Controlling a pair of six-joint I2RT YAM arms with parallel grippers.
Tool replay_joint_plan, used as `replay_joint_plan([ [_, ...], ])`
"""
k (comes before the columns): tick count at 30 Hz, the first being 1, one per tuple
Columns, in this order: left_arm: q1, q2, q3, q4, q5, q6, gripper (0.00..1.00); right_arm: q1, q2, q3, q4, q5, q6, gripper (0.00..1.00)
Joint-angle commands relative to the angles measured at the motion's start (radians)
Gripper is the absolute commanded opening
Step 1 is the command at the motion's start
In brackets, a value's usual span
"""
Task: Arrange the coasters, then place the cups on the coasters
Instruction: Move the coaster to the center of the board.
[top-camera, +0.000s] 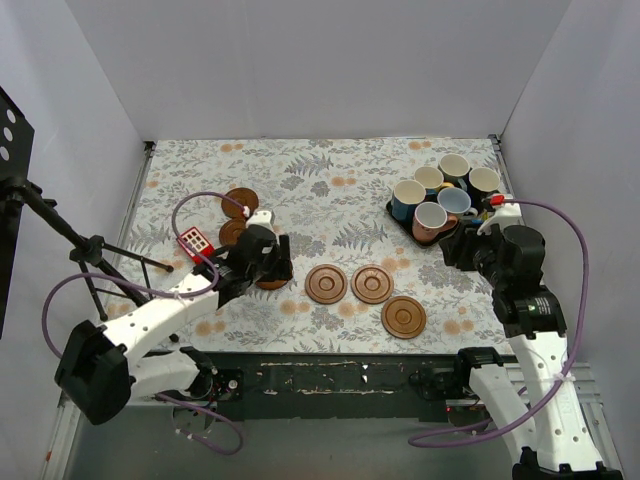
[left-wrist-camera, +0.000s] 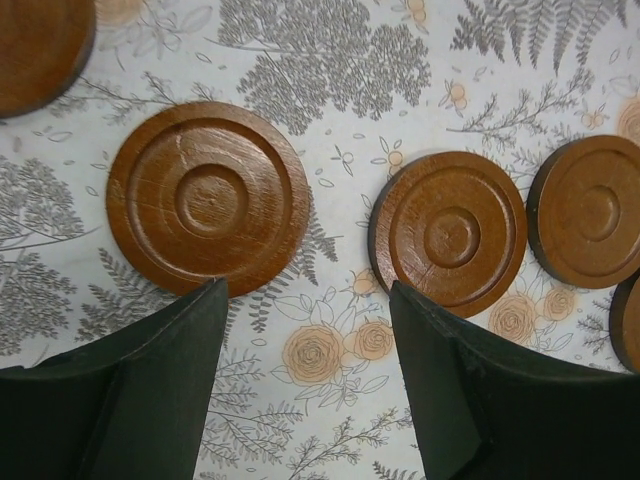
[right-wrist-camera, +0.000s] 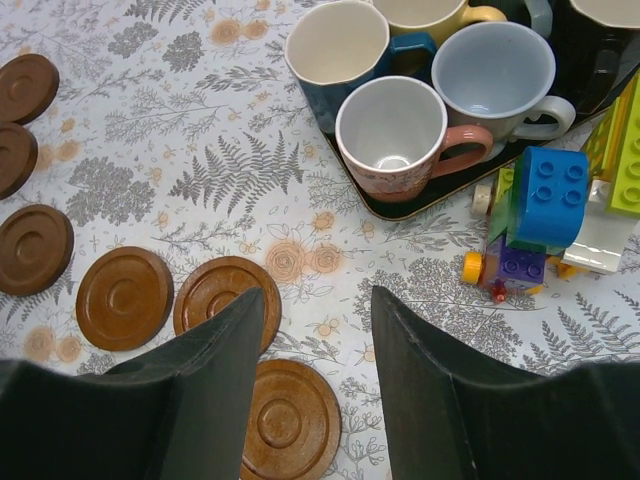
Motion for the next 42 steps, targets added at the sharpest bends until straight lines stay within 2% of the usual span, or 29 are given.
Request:
replay_joint_plan([
  [1, -0.079, 0.084, 0.038, 0.027, -0.085, -0.067, 0.65, 0.001, -0.035, 0.023, 0.012, 0.033, -0.021, 0.56],
  [5, -0.139, 0.214, 0.100, 0.039, -0.068, -0.056, 0.65, 0.000, -0.054, 0.021, -0.011, 0.036, -0.027, 0.56],
  [11, -0.144, 0.324, 0.154, 0.019, -0.147, -0.047, 0.65, 0.000, -0.063, 0.032, -0.025, 0.028, -0.031, 0.57],
  [13, -0.141, 0.340, 0.172, 0.012, -0.179, -0.033, 0.65, 0.000, -0.063, 0.034, -0.025, 0.025, -0.031, 0.57],
  [17, -0.097, 0.365, 0.180, 0.036, -0.119, -0.022, 0.66, 0.000, -0.060, 0.027, -0.022, 0.017, -0.033, 0.57],
  [27, -0.041, 0.449, 0.181, 0.039, -0.121, 0.010, 0.65, 0.001, -0.055, 0.026, -0.022, 0.013, -0.034, 0.57],
  [32, -0.041, 0.446, 0.169, 0.071, -0.091, 0.033, 0.64, 0.000, -0.054, 0.020, -0.019, 0.014, -0.038, 0.58],
  [42, -0.041, 0.520, 0.186, 0.054, -0.144, 0.038, 0.61, 0.000, -0.046, 0.021, -0.015, 0.002, -0.033, 0.57],
])
